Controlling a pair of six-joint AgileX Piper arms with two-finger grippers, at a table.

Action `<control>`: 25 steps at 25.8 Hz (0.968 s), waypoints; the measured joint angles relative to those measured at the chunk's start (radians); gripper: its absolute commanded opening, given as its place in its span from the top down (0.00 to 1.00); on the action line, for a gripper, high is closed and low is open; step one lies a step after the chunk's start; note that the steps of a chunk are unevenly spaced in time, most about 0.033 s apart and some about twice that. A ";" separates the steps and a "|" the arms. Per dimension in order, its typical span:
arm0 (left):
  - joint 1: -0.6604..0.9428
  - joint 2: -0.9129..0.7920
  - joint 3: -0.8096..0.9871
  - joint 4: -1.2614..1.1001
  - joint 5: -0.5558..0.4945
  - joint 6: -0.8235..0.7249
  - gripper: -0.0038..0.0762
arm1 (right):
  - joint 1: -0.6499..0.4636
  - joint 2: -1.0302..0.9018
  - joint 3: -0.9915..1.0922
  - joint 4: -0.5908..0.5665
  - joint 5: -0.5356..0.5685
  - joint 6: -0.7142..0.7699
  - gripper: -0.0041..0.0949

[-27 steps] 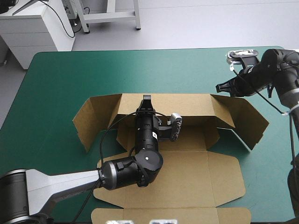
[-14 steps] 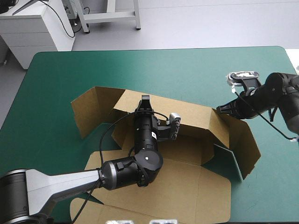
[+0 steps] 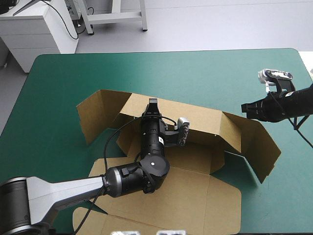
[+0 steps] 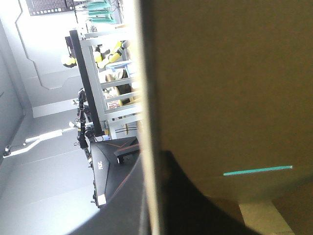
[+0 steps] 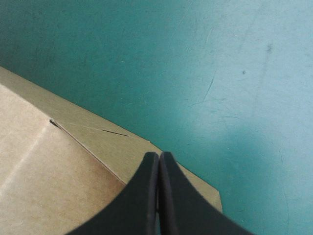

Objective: Fold the box

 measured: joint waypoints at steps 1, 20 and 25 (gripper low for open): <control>0.006 0.000 0.000 0.000 -0.008 0.000 0.96 | -0.011 0.001 0.000 0.005 0.000 -0.004 0.98; 0.012 -0.003 0.000 0.001 -0.013 0.000 0.96 | -0.161 0.003 0.320 0.352 -0.018 -0.251 0.98; 0.012 -0.002 0.000 0.002 -0.019 0.000 0.96 | -0.177 -0.105 0.475 0.407 -0.013 -0.340 0.98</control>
